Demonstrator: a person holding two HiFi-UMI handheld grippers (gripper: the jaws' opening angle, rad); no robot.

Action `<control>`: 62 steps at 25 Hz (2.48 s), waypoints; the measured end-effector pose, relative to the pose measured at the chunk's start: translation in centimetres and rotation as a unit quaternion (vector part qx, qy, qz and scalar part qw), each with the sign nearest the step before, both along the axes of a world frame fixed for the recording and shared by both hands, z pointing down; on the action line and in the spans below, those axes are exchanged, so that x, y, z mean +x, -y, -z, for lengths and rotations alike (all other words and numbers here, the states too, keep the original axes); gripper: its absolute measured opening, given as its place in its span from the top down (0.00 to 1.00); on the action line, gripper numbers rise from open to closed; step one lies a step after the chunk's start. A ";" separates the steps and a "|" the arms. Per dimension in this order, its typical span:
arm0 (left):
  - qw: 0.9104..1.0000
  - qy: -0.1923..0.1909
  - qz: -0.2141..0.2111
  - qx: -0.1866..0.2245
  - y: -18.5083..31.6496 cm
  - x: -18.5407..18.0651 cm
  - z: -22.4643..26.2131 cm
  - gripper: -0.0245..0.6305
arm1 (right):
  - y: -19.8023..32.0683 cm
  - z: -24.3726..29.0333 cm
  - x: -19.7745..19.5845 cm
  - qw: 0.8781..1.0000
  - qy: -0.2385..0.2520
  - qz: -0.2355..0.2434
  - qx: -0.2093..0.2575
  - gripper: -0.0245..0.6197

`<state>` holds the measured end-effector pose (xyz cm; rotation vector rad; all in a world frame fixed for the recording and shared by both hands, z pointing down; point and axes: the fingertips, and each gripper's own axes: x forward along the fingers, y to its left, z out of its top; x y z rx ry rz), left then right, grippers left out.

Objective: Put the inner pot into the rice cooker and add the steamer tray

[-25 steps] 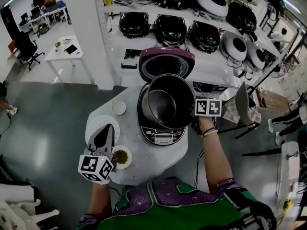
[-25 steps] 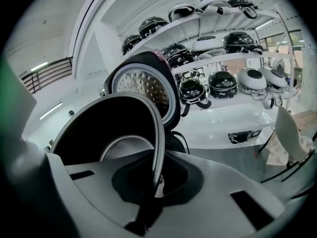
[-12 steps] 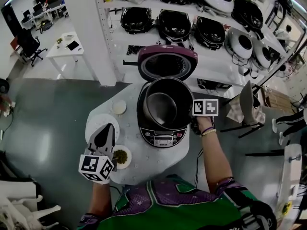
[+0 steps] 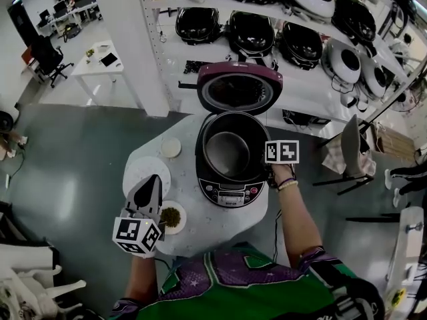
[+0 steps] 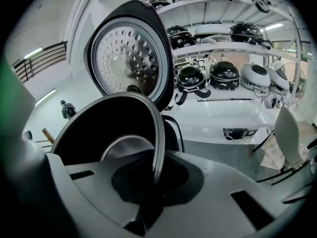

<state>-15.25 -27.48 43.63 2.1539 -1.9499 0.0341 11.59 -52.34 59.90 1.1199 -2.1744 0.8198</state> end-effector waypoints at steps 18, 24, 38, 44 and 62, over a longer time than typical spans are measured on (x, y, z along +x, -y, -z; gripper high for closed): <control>1.000 0.009 0.022 -0.015 -0.8 -1.0 -0.4 0.93 | 1.3 -1.2 -1.2 0.994 -0.091 0.030 0.053 0.92; 1.000 0.012 0.020 -0.020 -0.9 -0.8 -0.8 0.93 | 1.0 -1.2 -1.5 0.986 -0.135 0.061 0.076 0.90; 0.999 0.037 0.018 -0.024 -1.1 0.0 -0.6 0.93 | 0.9 -1.1 -0.8 0.974 -0.165 0.077 0.136 0.77; 0.999 0.034 0.020 -0.027 -1.3 -0.1 -0.6 0.93 | 0.3 -0.2 0.3 0.983 -0.111 0.056 0.137 0.71; 0.997 0.067 0.006 -0.042 -2.6 -1.7 1.1 0.93 | -2.8 2.2 3.0 0.985 -0.053 -0.012 0.167 0.69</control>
